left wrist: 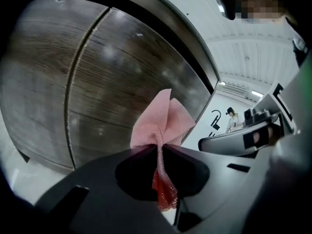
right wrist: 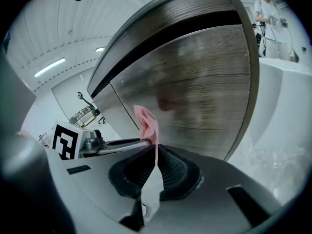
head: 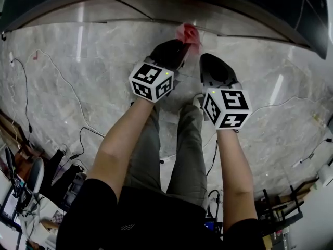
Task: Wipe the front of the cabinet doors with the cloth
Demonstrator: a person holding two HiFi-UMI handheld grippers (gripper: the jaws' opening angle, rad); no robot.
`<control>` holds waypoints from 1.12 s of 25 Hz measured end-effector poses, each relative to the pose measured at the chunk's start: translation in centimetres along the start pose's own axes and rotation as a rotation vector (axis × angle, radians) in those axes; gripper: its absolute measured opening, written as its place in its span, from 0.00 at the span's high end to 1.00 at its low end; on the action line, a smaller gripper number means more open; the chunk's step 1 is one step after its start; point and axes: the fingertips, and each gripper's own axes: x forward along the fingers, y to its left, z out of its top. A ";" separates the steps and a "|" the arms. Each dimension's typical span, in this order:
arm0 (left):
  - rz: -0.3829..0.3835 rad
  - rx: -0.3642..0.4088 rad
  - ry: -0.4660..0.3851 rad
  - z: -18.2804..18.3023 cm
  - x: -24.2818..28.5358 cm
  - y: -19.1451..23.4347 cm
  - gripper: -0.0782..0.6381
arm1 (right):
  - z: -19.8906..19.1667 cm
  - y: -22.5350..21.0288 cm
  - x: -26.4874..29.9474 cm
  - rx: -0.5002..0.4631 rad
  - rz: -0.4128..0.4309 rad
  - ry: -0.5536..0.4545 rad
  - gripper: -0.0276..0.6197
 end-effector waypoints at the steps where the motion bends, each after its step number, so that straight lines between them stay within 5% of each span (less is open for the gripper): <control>1: 0.014 -0.005 -0.003 -0.1 -0.5 0.9 0.85 | 0.0 0.6 0.5 -0.006 0.006 0.003 0.90; 15: 0.198 -0.130 -0.066 -0.1 -4.0 11.0 0.85 | -0.1 5.0 5.0 -0.029 0.038 0.036 0.90; 28: 0.116 -0.106 -0.029 0.5 0.0 9.2 0.85 | -0.8 3.3 4.1 -0.014 0.016 0.044 0.90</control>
